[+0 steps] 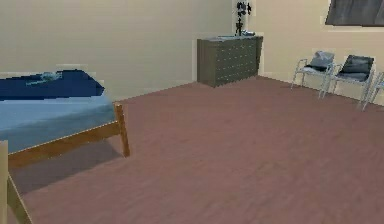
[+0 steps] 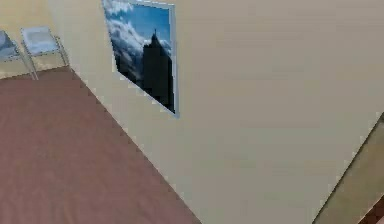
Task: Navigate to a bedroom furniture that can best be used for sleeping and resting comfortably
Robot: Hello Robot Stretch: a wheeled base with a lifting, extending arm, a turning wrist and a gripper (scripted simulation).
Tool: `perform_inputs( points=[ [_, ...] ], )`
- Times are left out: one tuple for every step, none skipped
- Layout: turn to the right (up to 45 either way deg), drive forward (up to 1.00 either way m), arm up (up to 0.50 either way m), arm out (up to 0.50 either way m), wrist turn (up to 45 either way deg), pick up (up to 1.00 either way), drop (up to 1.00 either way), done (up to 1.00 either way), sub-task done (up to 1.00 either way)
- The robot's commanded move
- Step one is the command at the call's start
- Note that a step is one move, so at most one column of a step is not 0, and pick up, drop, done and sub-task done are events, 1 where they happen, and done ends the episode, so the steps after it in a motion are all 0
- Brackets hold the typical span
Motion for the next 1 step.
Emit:
perform_inputs(
  points=[
    [-36.0, 0.0, 0.0, 0.0, 0.0, 0.0, 0.0, 0.0, 0.0]
  ],
)
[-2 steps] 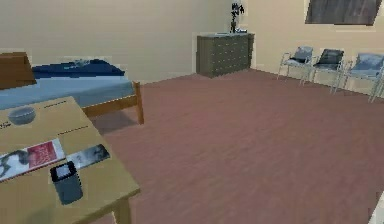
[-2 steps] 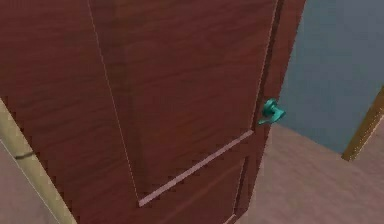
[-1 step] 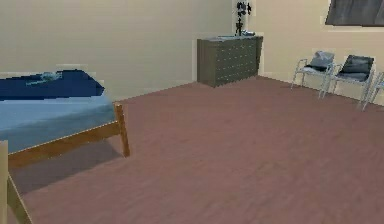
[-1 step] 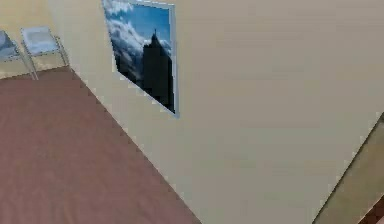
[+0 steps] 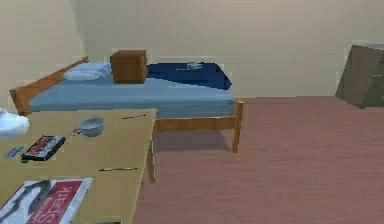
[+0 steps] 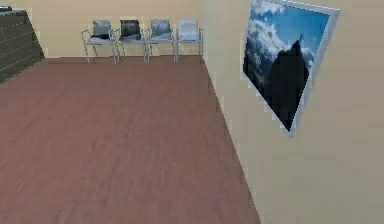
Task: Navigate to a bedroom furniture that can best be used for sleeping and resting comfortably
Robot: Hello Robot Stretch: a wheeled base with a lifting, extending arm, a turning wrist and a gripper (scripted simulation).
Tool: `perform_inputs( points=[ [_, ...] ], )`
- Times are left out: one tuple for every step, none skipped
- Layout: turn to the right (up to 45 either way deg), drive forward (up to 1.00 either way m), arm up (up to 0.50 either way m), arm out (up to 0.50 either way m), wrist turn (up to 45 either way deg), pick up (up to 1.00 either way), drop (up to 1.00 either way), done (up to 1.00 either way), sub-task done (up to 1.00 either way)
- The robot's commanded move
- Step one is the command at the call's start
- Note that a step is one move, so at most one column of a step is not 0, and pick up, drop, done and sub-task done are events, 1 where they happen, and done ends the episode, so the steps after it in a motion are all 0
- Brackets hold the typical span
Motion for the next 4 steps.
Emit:
perform_inputs(
  points=[
    [0.0, 1.0, 0.0, 0.0, 0.0, 0.0, 0.0, 0.0, 0.0],
    [-12.0, 0.0, 0.0, 0.0, 0.0, 0.0, 0.0, 0.0, 0.0],
    [-3.0, 0.0, 0.0, 0.0, 0.0, 0.0, 0.0, 0.0, 0.0],
    [0.0, 0.15, 0.0, 0.0, 0.0, 0.0, 0.0, 0.0, 0.0]
  ],
)
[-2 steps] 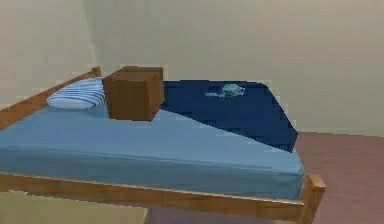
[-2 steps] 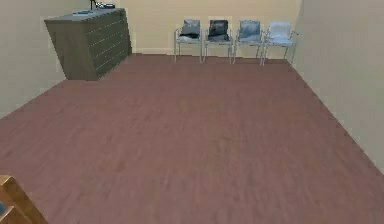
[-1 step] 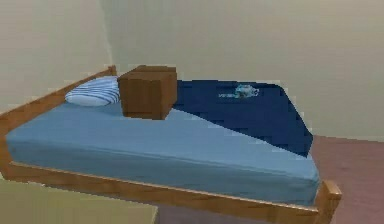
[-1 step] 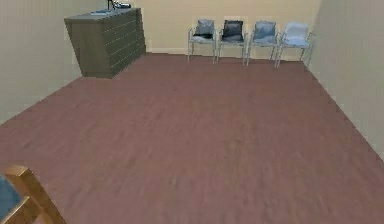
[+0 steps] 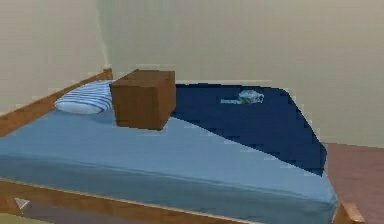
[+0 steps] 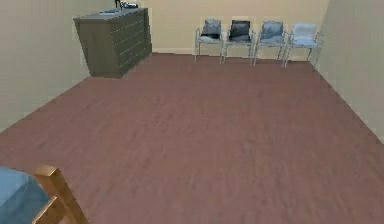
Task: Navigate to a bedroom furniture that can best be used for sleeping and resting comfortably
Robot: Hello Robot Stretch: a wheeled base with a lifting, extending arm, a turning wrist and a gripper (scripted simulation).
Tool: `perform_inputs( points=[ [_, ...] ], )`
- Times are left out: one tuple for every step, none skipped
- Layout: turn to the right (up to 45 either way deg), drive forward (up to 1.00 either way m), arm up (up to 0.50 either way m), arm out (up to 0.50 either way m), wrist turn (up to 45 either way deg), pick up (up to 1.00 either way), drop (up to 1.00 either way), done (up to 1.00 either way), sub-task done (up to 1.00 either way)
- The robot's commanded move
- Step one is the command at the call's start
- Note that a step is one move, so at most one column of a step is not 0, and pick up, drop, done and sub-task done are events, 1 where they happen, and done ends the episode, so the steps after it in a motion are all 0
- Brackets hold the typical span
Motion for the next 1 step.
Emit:
perform_inputs(
  points=[
    [0.0, 0.0, 0.0, 0.0, 0.0, 0.0, 0.0, 1.0, 0.0]
  ],
)
